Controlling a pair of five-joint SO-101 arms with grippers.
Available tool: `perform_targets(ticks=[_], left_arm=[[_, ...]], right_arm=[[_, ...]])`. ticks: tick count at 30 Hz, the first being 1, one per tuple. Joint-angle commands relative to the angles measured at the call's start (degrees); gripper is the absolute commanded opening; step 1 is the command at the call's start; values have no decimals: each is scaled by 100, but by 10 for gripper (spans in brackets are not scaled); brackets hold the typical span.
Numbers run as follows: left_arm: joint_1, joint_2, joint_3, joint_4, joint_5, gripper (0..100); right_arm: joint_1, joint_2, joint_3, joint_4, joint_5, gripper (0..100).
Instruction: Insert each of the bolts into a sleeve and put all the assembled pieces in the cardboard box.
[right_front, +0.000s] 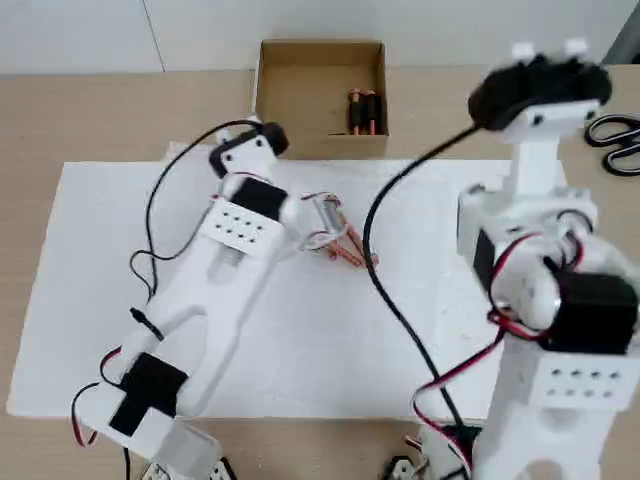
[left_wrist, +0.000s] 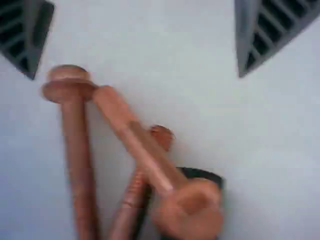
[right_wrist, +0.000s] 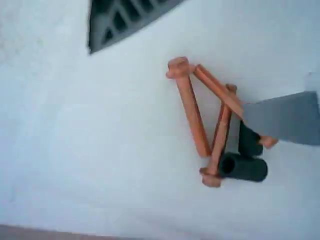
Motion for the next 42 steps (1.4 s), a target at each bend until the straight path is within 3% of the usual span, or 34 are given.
perform_targets(ticks=[1, 14, 24, 42], left_arm=[[114, 70, -242, -607, 563, 244], [105, 993, -251, -923, 1398, 243], [-18, 1002, -224, -1125, 1741, 243], [-176, 1495, -259, -1398, 1749, 243]], right_arm=[[22, -857, 1029, -462, -18, 209], [31, -2686, 3024, -1218, -9, 209], [31, -2747, 3086, -1226, -9, 209], [31, -2747, 3086, -1393, -18, 209]])
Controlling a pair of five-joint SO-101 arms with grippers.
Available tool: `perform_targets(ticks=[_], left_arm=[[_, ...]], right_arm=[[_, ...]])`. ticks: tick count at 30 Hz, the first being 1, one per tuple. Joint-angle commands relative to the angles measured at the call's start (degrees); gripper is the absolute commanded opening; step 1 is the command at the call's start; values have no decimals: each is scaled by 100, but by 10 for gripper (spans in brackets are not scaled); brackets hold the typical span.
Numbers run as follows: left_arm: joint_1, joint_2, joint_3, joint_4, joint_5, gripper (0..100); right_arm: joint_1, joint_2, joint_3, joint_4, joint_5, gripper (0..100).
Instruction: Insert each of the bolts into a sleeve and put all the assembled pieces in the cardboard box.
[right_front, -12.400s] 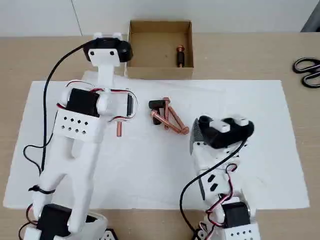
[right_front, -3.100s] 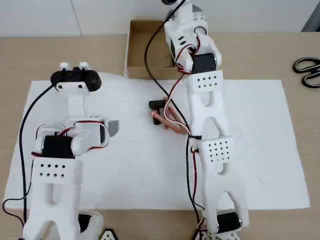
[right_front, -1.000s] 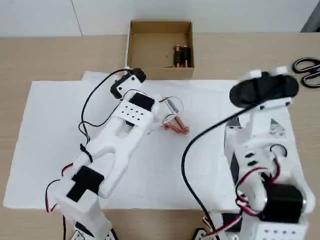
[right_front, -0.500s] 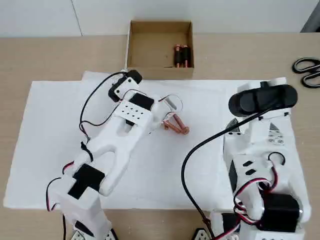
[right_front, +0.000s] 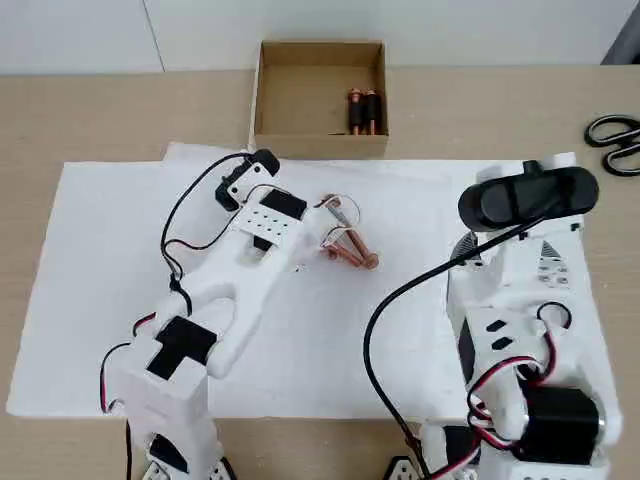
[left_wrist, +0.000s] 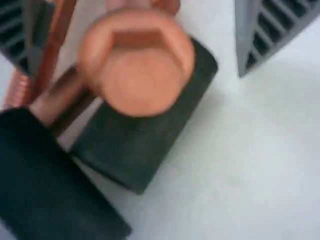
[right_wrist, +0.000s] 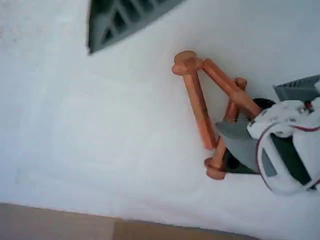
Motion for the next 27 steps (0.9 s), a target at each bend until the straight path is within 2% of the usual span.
perform_targets(ticks=[1, 4, 8, 12, 24, 27], left_arm=[[-53, -70, -242, -105, 26, 243], [-44, -70, -242, -105, 26, 227], [-44, -70, -242, -114, -9, 113], [-35, -70, -242, -114, -18, 51], [-9, -79, -277, -88, -18, 6], [-9, -79, -611, 264, -18, 6]], right_arm=[[40, -13, -9, -127, -18, 209], [40, 13, -9, -127, -18, 209], [40, 13, -9, -136, -18, 209], [40, 13, -9, -136, -18, 209], [40, 13, -9, -136, -18, 209], [31, 22, -9, -136, -18, 209]])
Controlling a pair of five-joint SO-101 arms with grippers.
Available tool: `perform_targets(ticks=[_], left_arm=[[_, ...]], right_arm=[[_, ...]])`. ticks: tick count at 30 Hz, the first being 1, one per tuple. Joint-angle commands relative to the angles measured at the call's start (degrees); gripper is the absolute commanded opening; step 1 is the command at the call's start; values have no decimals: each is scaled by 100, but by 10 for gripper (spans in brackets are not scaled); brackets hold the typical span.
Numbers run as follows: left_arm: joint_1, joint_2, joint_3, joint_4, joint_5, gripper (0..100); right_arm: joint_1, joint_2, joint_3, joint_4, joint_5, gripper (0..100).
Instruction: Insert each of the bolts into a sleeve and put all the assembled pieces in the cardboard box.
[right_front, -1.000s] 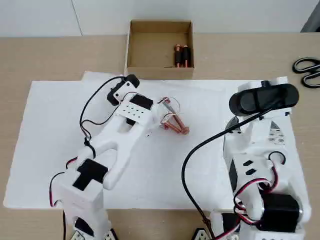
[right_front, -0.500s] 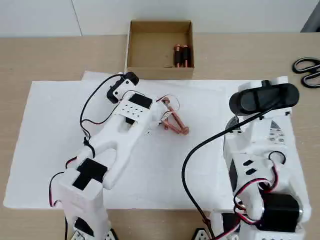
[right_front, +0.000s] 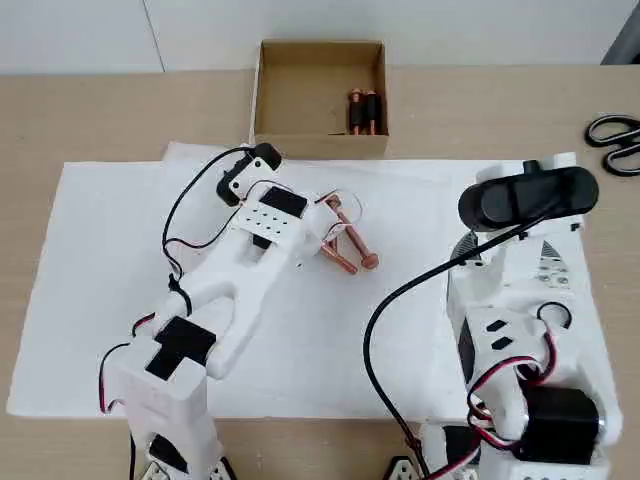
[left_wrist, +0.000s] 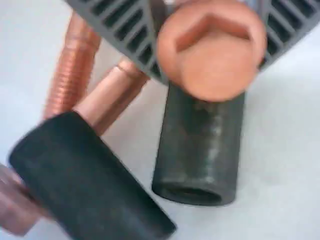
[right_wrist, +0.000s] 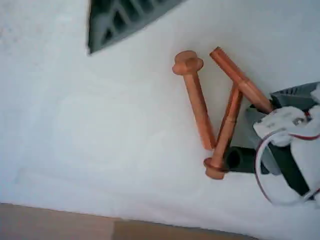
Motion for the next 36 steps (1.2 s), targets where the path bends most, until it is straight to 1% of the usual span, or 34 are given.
perform_targets(ticks=[1, 5, 10, 17, 24, 28, 36], left_arm=[[-9, -79, -602, 475, -9, 6], [-9, -79, -1349, 1231, -9, 6], [79, -79, -1930, 1873, -343, 6], [141, -79, -2413, 2620, -958, 6], [114, -79, -3134, 3631, -1899, 6], [-88, -79, -3275, 3807, -2541, 6], [-695, 97, -3081, 3719, -3613, 7]], right_arm=[[31, 22, -9, -136, -18, 209], [31, 22, -9, -251, -18, 209], [31, 22, -9, -338, -18, 209], [31, 22, -9, -338, -18, 209], [22, 22, 0, -338, -18, 209], [22, 22, 0, -338, -18, 209], [13, 22, 0, -338, -18, 209]])
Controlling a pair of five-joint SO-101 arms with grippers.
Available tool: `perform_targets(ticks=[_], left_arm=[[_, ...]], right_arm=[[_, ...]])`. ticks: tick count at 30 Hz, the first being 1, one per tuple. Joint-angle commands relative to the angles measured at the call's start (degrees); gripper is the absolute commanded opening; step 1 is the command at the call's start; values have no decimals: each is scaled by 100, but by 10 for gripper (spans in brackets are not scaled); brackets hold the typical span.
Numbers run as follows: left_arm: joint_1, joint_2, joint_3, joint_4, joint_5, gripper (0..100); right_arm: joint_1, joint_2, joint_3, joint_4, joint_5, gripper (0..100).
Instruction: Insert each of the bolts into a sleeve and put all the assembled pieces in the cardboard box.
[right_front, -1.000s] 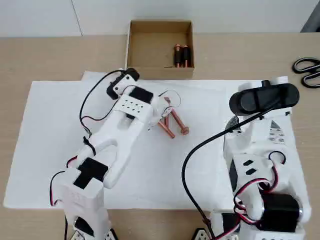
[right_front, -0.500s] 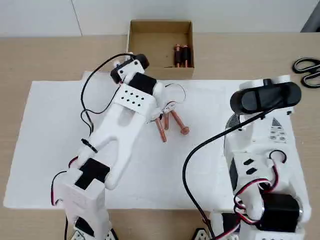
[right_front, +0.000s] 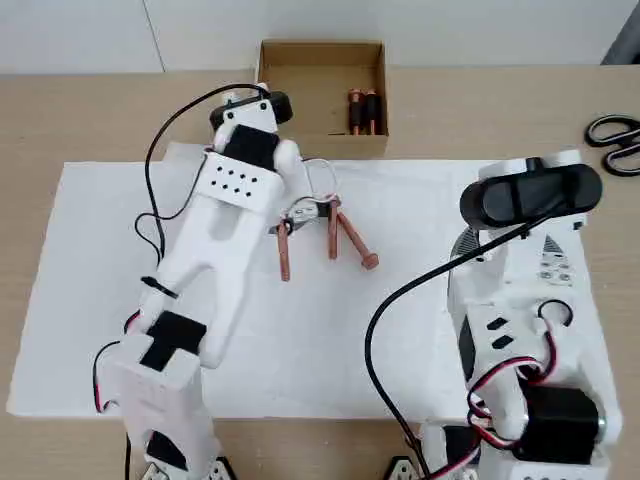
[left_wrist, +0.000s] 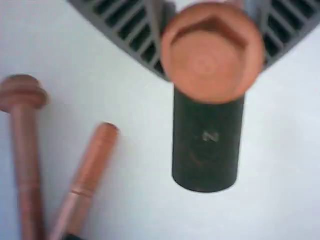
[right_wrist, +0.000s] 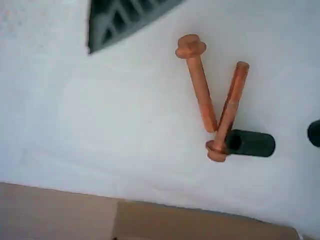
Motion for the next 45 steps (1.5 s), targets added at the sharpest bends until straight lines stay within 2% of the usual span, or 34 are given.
perform_targets(ticks=[1, 5, 11, 19, 34, 40, 45], left_arm=[[-229, 79, -57, -88, -440, 7], [-308, 642, 347, -308, -1020, 7], [-325, 1495, 382, -316, -1398, 8], [-352, 1468, 215, -299, -2708, 6], [-387, 1459, 180, -149, -2971, 6], [-343, 1459, -585, 255, -2971, 6], [-343, 1459, -910, 264, -2963, 6]], right_arm=[[13, 22, 0, -127, -18, 209], [13, 13, 0, -127, -18, 209], [13, -13, 0, -127, -18, 209], [13, -13, 0, -92, -18, 209], [22, 4, 0, -84, -18, 209], [13, -22, 264, -242, -18, 209], [4, -22, 343, -259, -18, 209]])
